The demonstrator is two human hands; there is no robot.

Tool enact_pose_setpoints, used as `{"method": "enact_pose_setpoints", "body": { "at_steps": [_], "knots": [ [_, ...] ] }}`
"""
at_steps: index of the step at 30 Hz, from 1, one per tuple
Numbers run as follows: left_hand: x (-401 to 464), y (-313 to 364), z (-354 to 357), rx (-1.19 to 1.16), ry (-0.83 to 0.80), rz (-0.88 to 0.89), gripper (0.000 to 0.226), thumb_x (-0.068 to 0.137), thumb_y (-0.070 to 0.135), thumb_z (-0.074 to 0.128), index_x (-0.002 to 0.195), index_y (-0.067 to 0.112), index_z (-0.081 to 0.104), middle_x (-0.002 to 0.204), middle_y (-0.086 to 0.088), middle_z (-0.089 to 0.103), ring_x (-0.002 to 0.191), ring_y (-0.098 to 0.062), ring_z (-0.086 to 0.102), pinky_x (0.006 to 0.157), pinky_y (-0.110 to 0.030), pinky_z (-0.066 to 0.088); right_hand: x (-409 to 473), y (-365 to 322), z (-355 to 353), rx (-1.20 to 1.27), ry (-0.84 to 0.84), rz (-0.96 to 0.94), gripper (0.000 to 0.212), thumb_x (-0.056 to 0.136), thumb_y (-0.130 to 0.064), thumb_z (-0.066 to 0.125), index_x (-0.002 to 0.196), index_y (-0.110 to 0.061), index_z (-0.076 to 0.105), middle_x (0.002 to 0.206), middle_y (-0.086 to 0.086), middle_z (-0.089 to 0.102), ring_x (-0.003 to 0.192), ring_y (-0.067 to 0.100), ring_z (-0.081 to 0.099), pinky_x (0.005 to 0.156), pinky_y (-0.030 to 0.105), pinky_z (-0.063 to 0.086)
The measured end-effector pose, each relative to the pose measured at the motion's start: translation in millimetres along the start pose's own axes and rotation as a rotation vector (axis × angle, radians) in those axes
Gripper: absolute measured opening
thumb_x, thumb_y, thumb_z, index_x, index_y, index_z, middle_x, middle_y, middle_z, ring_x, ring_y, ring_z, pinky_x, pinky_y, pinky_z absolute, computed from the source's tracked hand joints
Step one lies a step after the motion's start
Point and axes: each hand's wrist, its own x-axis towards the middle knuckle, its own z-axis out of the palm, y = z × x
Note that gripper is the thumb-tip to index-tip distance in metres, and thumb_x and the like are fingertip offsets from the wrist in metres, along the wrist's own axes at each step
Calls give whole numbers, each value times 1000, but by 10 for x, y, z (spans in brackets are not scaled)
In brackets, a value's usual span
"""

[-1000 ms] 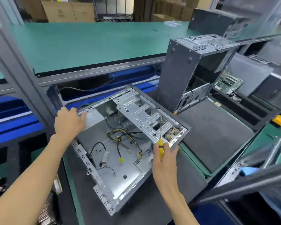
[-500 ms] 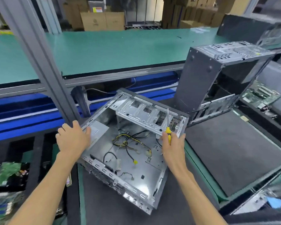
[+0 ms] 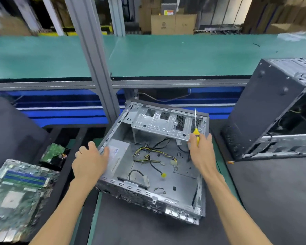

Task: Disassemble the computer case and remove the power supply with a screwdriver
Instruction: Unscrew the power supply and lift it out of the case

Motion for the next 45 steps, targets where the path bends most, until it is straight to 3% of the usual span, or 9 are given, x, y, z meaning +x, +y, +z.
{"method": "enact_pose_setpoints", "body": {
  "at_steps": [5,8,13,16,21,27,34,41,45],
  "knots": [
    [-186,-27,-98,25,-56,-37,51,97,54,45,101,3,48,94,-17,57,83,-38,60,58,-38,39,258,14,-1,-66,-43,-48,40,106,-47,30,93,-16,50,160,21,31,156,24,8,110,51,31],
    [-141,-93,-102,-65,-126,-47,51,98,58,38,88,9,43,82,-8,56,71,-31,57,59,-36,39,297,2,-24,-45,-53,-56,39,107,-43,33,84,-15,47,154,24,38,155,25,12,107,46,33],
    [168,-138,7,-397,-353,-36,47,98,59,40,83,14,42,75,-6,57,67,-25,56,57,-35,38,60,-31,-52,-12,41,-41,42,105,-37,38,73,-12,42,112,25,61,134,37,42,92,42,41],
    [346,-120,86,-508,-454,22,41,98,58,42,90,18,48,83,-6,63,73,-21,60,58,-33,39,-241,-32,-33,-67,28,-3,39,105,-39,39,74,-15,41,129,24,59,150,27,26,107,54,37],
    [619,-41,221,-685,-508,68,36,98,54,47,114,21,51,98,1,65,85,-16,64,65,-31,44,-820,-28,31,-200,101,43,33,105,-42,39,89,-17,52,157,17,37,154,21,15,113,51,31],
    [680,2,356,-714,-469,91,38,101,49,43,121,18,51,95,8,58,82,-6,55,62,-23,35,-1285,-1,216,-258,328,-11,26,104,-37,44,89,-18,53,153,11,42,146,27,32,114,50,31],
    [465,-30,238,-801,-487,50,46,103,44,40,137,13,48,118,-4,60,104,-24,57,86,-38,41,-1145,70,317,-321,525,-164,23,101,-29,50,91,-12,62,131,1,60,128,23,52,107,48,36],
    [34,-98,194,-908,-380,-166,40,103,43,40,129,13,49,85,3,52,69,-12,50,57,-30,36,-702,210,237,-307,539,-300,21,99,-31,48,91,-15,60,119,-4,62,114,19,53,101,42,36],
    [-113,-38,152,-955,-337,-264,42,104,41,40,134,12,46,85,3,51,68,-12,49,56,-30,35,-501,295,192,-289,535,-363,23,100,-35,47,98,-16,60,112,-2,63,110,21,53,94,42,37]
  ]
}}
